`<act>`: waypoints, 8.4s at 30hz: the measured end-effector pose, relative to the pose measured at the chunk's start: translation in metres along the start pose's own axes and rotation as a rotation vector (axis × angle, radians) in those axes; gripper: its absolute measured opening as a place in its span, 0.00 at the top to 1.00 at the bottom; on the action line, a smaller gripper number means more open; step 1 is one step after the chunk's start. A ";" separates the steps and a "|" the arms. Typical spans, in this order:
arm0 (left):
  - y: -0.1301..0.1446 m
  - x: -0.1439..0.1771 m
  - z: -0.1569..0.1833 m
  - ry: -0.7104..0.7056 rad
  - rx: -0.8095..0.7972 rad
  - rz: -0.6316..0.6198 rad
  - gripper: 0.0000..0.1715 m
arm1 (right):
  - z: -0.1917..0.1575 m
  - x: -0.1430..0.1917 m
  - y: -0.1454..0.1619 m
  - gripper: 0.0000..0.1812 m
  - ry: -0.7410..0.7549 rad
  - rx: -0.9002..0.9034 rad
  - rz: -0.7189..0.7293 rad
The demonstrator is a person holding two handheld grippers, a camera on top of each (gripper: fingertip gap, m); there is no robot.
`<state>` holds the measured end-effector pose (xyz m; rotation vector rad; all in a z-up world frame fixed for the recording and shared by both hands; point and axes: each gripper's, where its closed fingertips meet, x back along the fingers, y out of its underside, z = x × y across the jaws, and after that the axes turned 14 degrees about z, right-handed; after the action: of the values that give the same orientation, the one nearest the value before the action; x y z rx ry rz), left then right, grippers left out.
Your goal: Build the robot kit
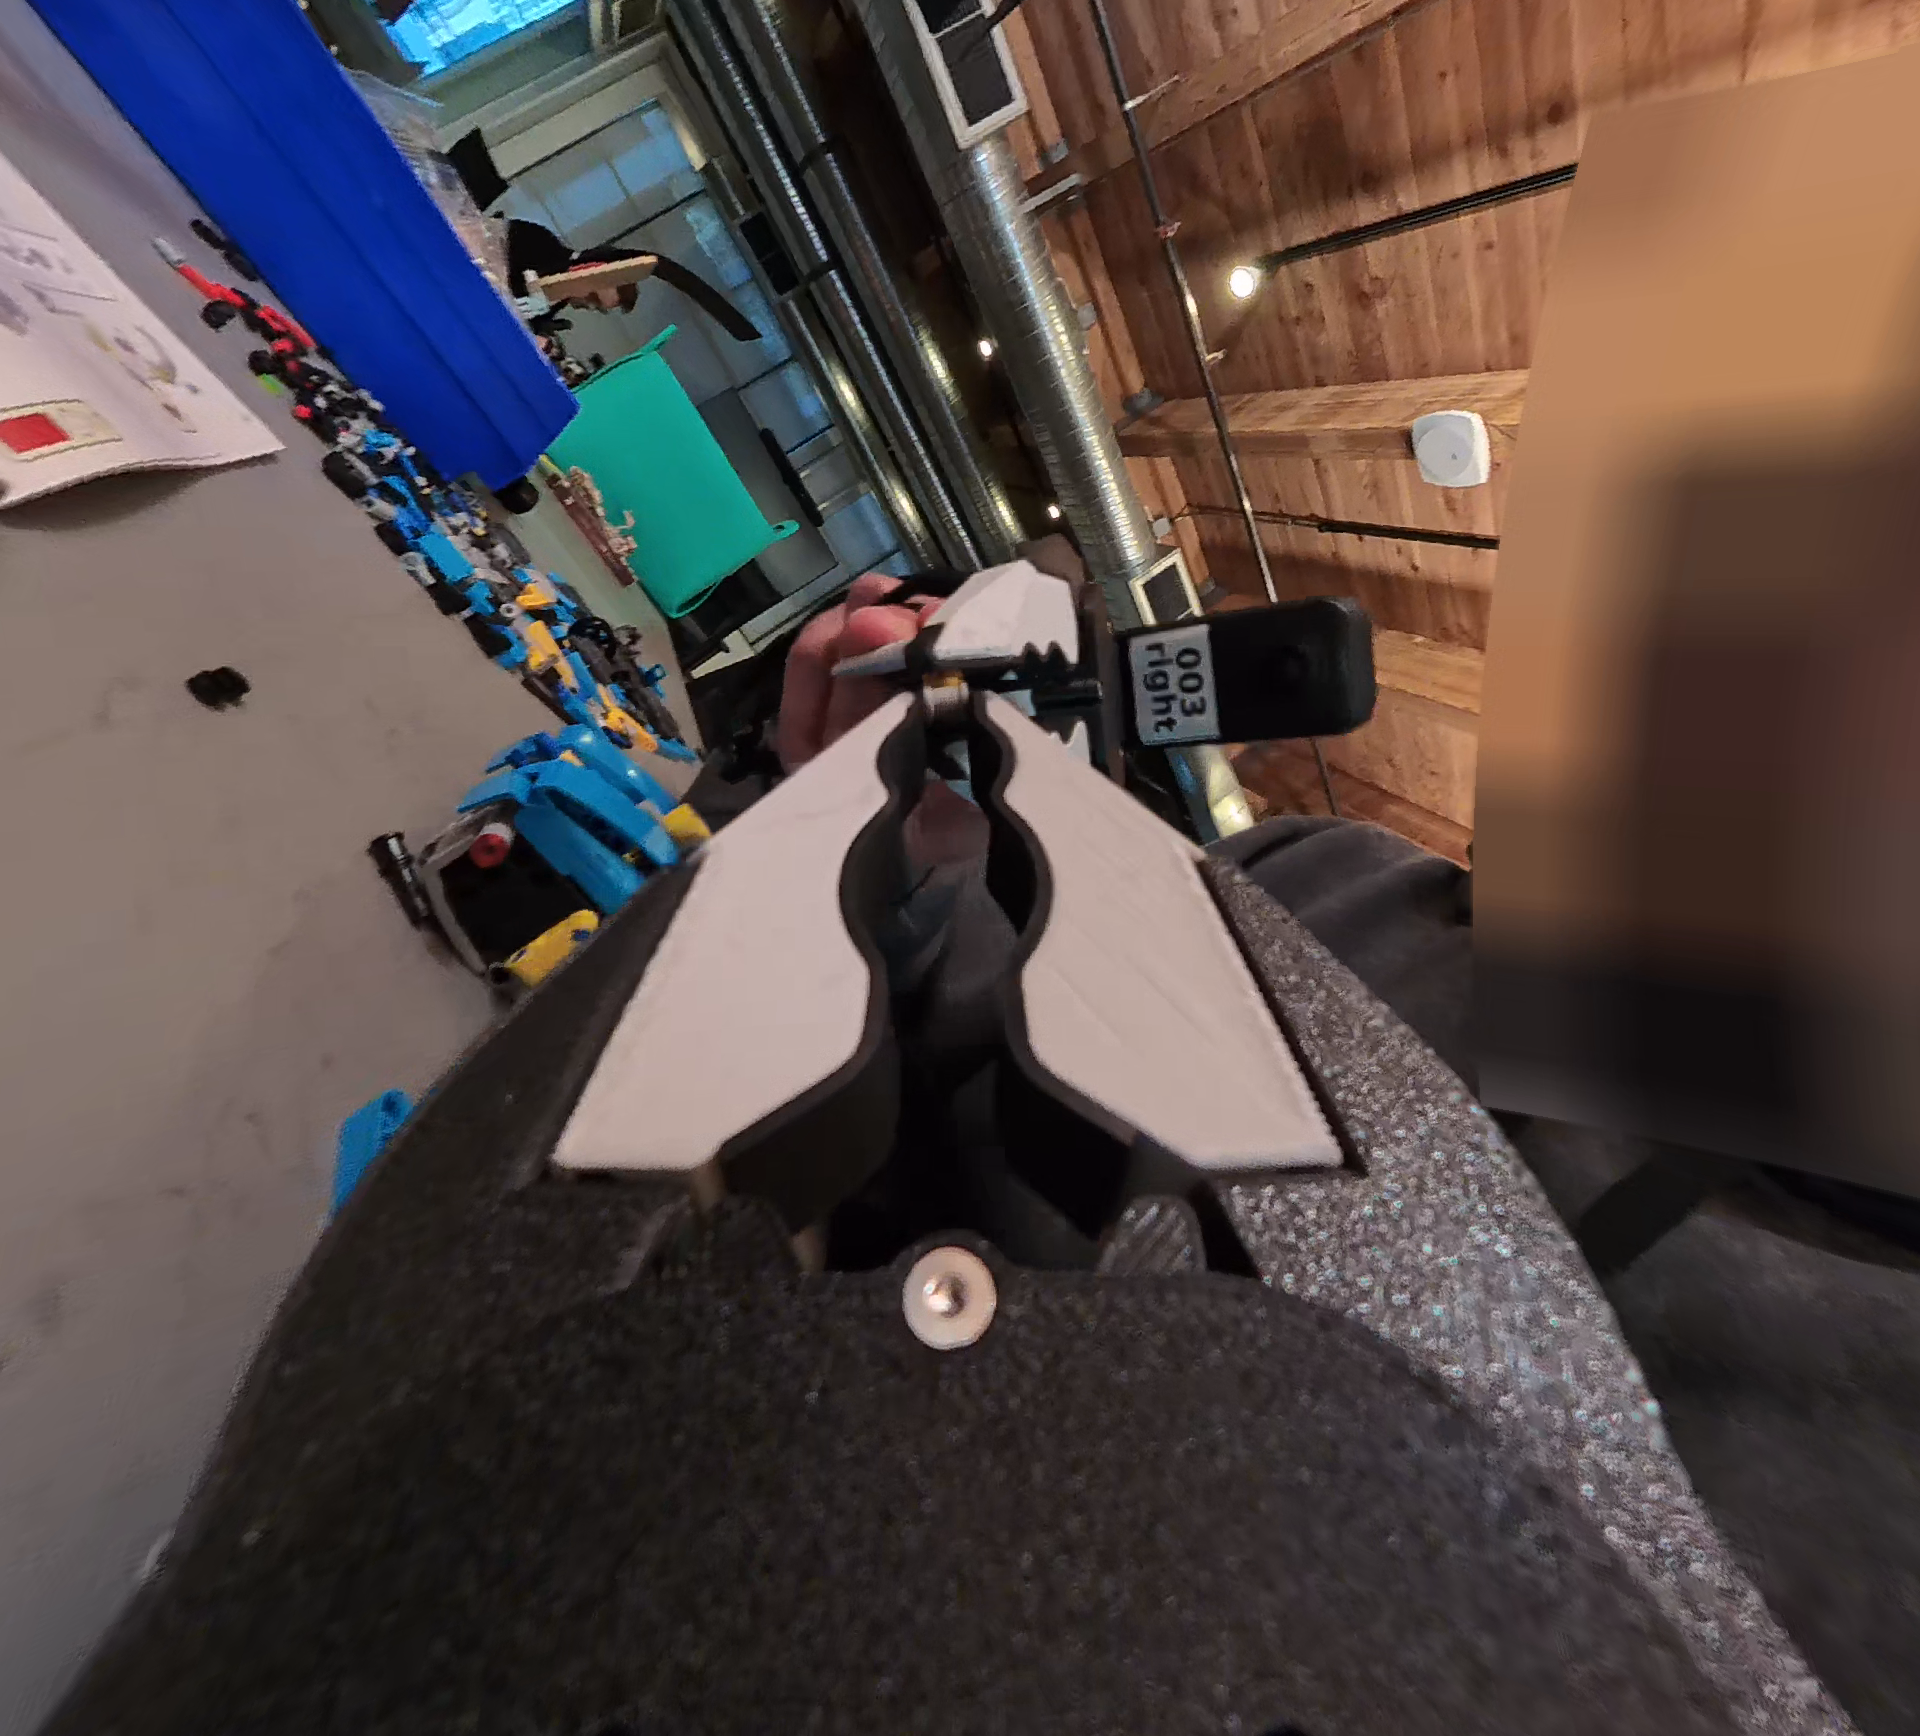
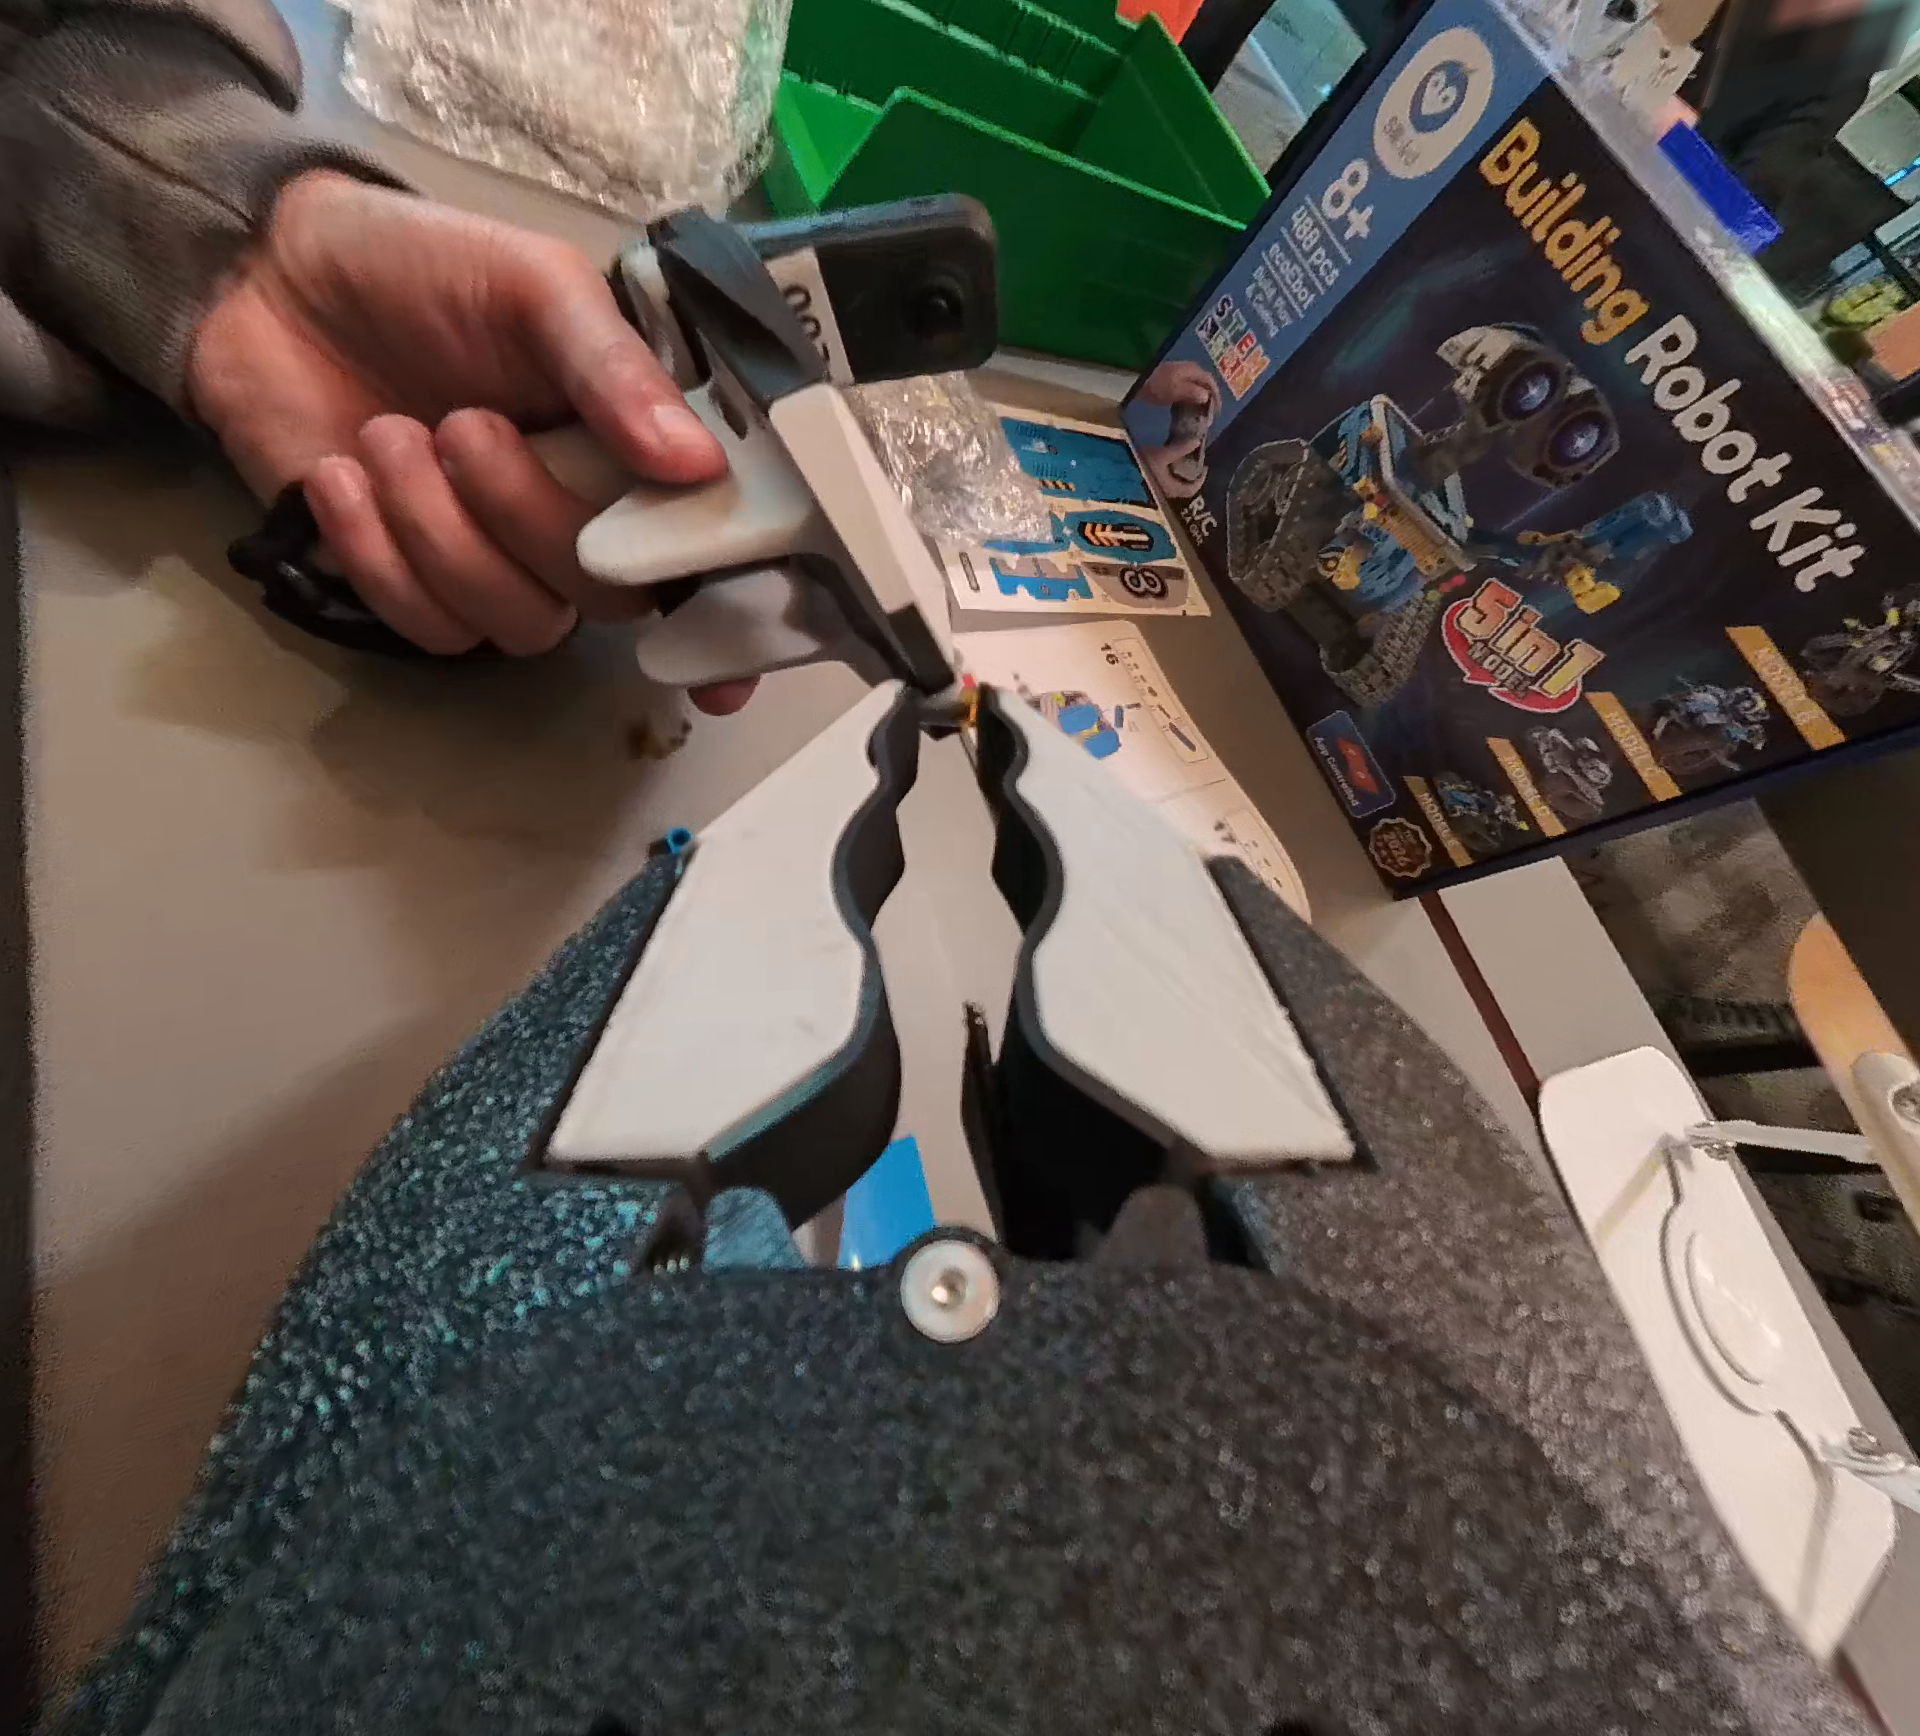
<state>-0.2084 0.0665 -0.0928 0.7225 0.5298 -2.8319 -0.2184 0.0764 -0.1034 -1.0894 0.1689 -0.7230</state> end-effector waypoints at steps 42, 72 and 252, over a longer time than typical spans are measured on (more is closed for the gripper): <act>-0.056 0.066 -0.073 -0.601 -1.149 -0.398 0.96 | 0.078 0.035 0.088 0.89 0.130 -0.531 -0.093; -0.055 0.066 -0.073 -0.559 -1.023 -0.392 0.96 | 0.065 0.022 0.131 0.92 0.088 -0.748 -0.115; 0.090 -0.021 -0.073 -0.194 -0.855 -0.767 0.95 | -0.033 0.121 0.098 0.91 -0.611 -0.238 -0.825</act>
<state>-0.1367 0.0131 -0.1692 0.0583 2.1448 -2.7145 -0.0972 0.0038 -0.1763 -1.5757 -0.7773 -1.0693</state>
